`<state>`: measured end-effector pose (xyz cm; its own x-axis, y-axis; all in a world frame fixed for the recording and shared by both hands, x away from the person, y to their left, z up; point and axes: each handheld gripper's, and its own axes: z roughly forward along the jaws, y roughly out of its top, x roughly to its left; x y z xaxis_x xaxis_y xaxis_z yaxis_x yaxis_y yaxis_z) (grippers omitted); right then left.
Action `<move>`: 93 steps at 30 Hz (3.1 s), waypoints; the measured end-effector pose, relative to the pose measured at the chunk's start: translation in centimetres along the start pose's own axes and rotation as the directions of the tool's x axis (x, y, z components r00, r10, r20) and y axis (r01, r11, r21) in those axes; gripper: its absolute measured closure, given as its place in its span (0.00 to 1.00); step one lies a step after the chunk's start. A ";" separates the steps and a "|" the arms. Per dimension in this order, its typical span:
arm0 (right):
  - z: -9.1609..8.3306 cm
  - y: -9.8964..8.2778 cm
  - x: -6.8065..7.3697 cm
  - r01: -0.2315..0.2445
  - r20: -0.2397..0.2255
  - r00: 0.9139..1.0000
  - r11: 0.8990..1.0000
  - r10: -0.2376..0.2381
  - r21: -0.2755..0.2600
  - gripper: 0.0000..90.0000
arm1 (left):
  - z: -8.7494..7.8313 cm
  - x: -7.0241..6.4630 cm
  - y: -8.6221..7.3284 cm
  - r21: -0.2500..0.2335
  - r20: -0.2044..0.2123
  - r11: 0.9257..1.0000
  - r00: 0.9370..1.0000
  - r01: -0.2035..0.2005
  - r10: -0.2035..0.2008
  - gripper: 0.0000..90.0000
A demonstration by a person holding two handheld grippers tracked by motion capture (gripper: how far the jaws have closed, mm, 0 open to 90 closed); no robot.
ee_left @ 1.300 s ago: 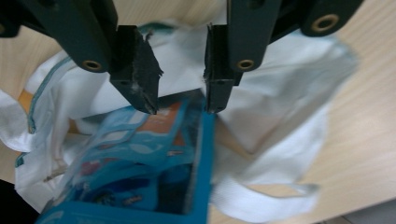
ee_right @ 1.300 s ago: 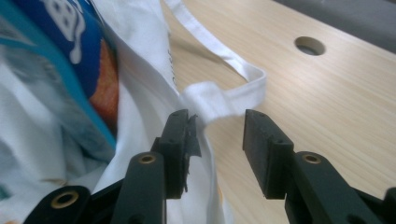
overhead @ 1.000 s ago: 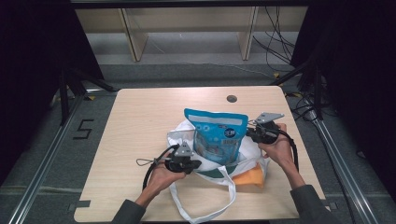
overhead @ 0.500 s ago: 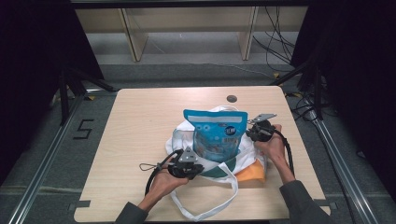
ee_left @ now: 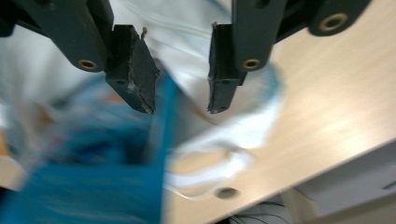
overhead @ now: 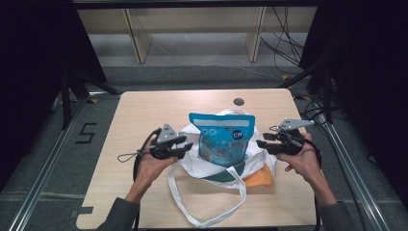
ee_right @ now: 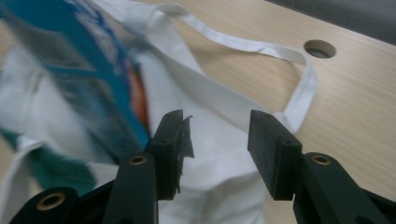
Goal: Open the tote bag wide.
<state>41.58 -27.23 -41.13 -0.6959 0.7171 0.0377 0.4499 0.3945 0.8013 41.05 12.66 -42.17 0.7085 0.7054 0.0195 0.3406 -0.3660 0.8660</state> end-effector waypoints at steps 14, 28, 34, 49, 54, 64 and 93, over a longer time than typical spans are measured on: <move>-0.3 -0.3 5.2 0.110 -0.168 0.980 0.994 -0.109 -0.004 0.57 | 1.4 2.5 0.9 -0.004 -0.049 1.000 0.999 0.023 -0.023 0.49; 3.8 -0.3 9.8 0.217 -0.276 0.941 0.975 -0.195 0.050 0.52 | 4.4 4.1 0.5 0.114 0.019 0.993 1.000 0.009 -0.012 0.47; 4.8 -1.2 10.2 0.329 -0.309 0.911 0.934 -0.275 0.138 0.84 | 6.3 4.7 1.1 0.150 0.013 0.987 0.999 -0.054 0.053 0.69; 5.1 -4.0 10.5 0.343 -0.366 0.896 0.915 -0.251 0.213 0.92 | 9.9 8.5 -3.6 0.219 -0.060 0.934 0.959 0.284 -0.278 0.93; 5.5 -4.7 10.7 0.302 -0.362 0.909 0.925 -0.206 0.232 0.91 | 9.8 7.8 -3.3 0.217 -0.093 0.944 0.968 0.249 -0.234 0.92; 0.4 -1.2 8.2 0.199 -0.285 0.941 0.980 -0.184 0.025 0.74 | 4.2 6.3 -0.4 -0.026 -0.049 0.960 0.959 0.277 -0.278 0.57; 4.1 -5.0 2.2 0.081 0.012 0.996 0.980 -0.084 0.180 0.95 | 3.7 -0.2 -3.6 0.081 -0.004 0.992 0.995 0.100 -0.100 0.86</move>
<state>40.07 -25.26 -47.48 -0.7245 0.6883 -0.0372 0.4858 0.5482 0.6808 42.00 11.60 -47.13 0.6685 0.7408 -0.0656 0.4586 -0.3413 0.8205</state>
